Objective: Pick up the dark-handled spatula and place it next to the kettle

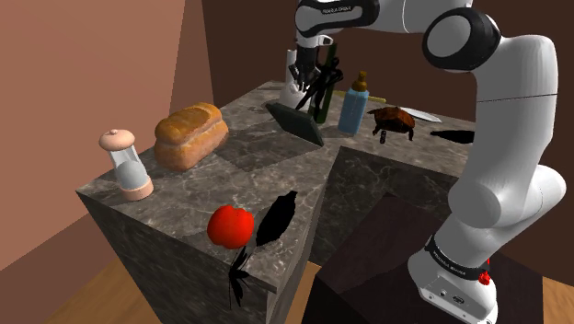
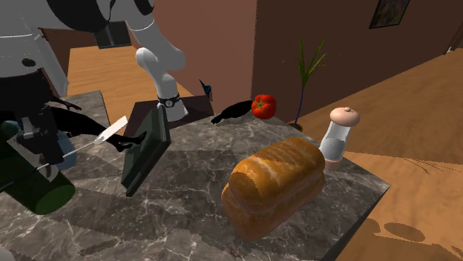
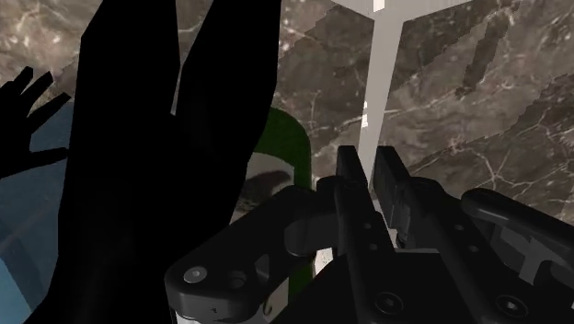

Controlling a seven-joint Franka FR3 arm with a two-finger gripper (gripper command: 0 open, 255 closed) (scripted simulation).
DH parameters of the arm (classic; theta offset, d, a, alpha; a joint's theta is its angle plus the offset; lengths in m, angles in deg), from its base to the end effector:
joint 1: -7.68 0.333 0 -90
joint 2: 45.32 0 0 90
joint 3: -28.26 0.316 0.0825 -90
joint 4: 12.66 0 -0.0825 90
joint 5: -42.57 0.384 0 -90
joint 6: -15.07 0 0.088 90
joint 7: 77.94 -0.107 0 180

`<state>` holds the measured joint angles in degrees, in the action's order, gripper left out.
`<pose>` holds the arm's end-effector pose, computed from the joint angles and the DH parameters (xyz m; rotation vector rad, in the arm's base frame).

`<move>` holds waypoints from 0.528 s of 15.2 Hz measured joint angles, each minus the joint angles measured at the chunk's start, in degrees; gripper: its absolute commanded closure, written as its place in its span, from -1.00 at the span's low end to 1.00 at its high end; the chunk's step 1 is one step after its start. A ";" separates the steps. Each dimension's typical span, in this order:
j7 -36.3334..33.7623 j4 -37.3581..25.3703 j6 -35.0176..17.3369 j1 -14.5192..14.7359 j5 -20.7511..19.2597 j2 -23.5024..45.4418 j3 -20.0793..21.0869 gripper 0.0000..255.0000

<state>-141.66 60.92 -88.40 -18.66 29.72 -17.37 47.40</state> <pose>0.6861 -0.1557 0.4872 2.5361 -1.7970 0.1295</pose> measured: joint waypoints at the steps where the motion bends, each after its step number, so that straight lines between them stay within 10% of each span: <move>1: -0.12 0.88 -1.14 -0.08 -0.04 -0.21 0.02 1.00; 8: -0.62 4.90 -5.52 -0.34 -0.31 0.01 -0.01 1.00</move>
<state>-142.29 65.83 -93.92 -19.01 29.41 -17.35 47.40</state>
